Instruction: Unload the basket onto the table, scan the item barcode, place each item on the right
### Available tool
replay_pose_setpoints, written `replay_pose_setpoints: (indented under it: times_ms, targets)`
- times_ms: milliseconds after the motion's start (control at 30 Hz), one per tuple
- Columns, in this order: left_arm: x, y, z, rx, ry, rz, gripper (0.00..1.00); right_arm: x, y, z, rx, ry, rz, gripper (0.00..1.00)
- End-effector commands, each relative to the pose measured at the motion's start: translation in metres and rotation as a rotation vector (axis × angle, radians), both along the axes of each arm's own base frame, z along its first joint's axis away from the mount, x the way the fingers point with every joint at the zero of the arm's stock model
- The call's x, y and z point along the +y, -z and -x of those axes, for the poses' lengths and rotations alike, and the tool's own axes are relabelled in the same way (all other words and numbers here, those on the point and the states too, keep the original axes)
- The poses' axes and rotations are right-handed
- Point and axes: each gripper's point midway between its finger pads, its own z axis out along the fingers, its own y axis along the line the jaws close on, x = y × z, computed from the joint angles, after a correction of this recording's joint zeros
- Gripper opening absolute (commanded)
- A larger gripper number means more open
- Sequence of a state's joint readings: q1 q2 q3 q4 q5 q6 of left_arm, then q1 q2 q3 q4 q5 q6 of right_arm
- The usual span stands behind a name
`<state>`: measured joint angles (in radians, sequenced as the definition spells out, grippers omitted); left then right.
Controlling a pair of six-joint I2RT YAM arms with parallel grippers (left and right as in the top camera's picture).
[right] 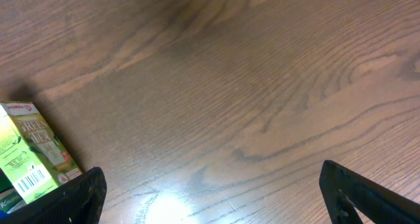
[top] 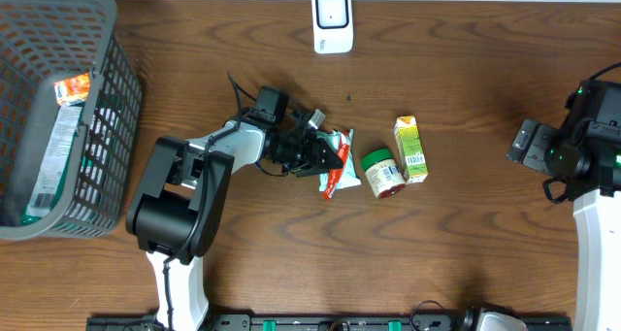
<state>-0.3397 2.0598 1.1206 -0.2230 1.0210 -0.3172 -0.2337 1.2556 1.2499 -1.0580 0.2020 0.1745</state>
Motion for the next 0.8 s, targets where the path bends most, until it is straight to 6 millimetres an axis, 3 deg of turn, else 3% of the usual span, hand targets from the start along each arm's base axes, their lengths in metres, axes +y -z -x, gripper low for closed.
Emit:
replay_pose_setpoints:
  times_ms: [0,167,567,767]
  targets:
    - [0.034,0.043,-0.015,-0.043,-0.089,-0.257,0.42,-0.002,-0.004,0.001,-0.006,0.001,0.011,0.99]
    - [0.048,0.053,-0.016,-0.069,-0.093,-0.352,0.49,-0.002,-0.004,0.001,-0.006,0.001,0.011,0.99]
    - [0.075,0.057,-0.018,-0.105,-0.121,-0.530,0.49,-0.002,-0.004,0.001,-0.006,0.001,0.011,0.99]
    - [0.079,0.059,-0.017,-0.103,-0.121,-0.551,0.57,-0.002,-0.004,0.001,-0.006,0.001,0.011,0.99]
